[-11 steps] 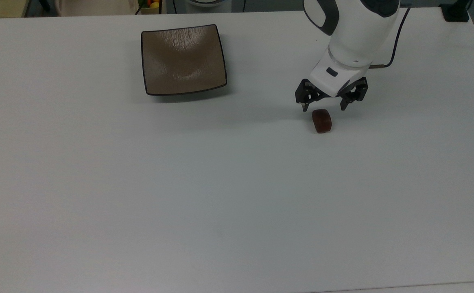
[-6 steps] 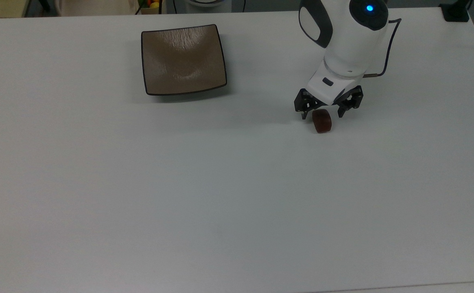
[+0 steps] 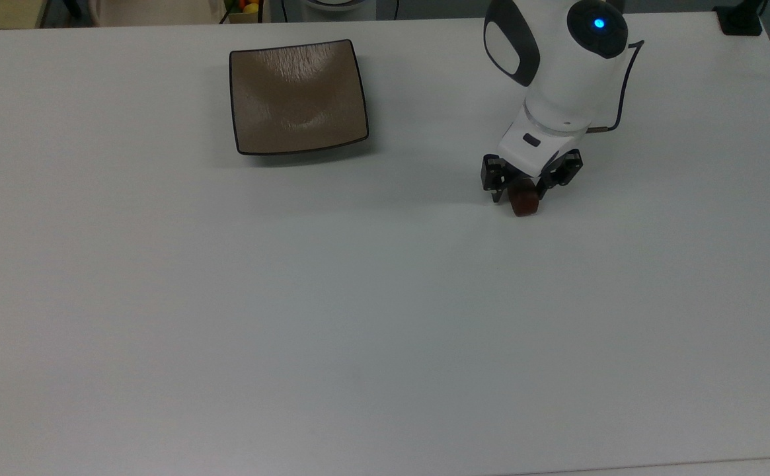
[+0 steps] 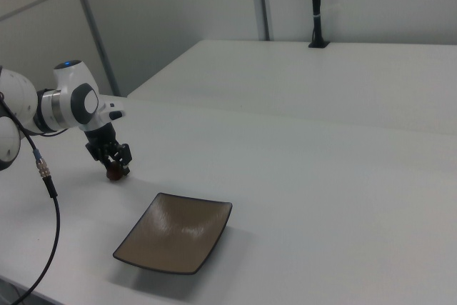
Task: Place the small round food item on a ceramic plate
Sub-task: 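Lower the gripper around the food item and close it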
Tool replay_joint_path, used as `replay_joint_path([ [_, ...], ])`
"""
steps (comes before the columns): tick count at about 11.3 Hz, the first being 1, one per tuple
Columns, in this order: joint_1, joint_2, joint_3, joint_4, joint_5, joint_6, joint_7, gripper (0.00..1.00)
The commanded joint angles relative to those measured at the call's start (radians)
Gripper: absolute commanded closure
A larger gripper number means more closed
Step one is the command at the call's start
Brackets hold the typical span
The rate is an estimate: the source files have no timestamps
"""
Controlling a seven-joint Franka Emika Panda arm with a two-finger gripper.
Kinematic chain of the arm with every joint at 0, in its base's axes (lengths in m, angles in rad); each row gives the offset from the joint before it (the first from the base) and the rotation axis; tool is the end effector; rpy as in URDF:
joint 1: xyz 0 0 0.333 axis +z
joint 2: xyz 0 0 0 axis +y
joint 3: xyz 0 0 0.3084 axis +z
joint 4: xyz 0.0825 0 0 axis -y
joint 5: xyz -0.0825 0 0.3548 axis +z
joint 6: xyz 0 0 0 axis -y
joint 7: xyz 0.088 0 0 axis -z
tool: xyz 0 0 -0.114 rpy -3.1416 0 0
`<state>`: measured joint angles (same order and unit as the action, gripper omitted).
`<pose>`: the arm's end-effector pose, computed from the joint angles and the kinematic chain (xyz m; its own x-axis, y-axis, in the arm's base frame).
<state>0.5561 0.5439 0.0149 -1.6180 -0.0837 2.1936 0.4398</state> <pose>0.5599 0.3540 0.3140 0.9828 0.1766 0.0538 0.1745 -0.9837 0.0429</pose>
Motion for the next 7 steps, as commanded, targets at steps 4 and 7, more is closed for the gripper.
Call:
replay_joint_path([
  [4,0.004,-0.016,0.004,-0.019,-0.018,0.028,0.013,0.78],
  [7,-0.002,-0.051,0.002,-0.017,-0.011,0.015,0.011,0.77],
])
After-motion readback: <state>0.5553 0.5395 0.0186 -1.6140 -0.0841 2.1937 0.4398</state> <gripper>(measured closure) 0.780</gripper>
